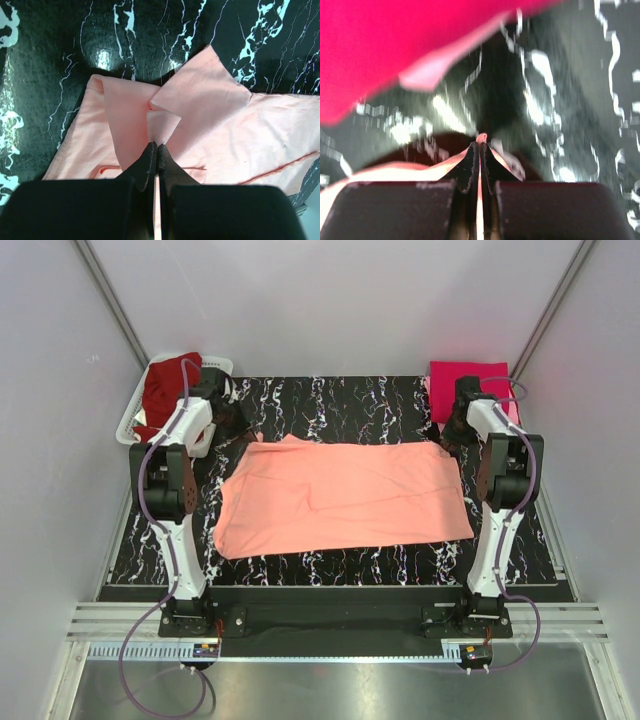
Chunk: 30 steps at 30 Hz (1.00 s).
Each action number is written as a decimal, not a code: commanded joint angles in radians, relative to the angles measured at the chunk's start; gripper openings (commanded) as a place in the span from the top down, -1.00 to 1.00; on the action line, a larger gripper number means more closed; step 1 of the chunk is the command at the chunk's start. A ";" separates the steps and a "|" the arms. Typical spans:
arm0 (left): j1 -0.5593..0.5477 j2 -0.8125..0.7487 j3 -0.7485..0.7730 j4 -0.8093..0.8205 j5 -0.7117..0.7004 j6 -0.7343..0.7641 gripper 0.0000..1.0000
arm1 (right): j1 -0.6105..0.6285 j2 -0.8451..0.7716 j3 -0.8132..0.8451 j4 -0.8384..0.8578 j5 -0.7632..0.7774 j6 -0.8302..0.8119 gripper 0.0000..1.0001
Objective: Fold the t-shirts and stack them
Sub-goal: Fold the tshirt
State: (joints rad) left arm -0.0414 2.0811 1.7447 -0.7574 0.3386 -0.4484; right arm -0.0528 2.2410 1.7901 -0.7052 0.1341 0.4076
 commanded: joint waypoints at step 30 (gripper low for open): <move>-0.029 -0.668 -0.671 0.058 -0.164 0.031 1.00 | -0.005 -0.540 -0.523 0.064 0.055 0.005 1.00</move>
State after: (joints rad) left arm -0.0669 1.4700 1.1084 -0.7315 0.2081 -0.4389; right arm -0.0505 1.7611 1.2774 -0.6582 0.1413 0.4080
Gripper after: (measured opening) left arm 0.012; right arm 0.011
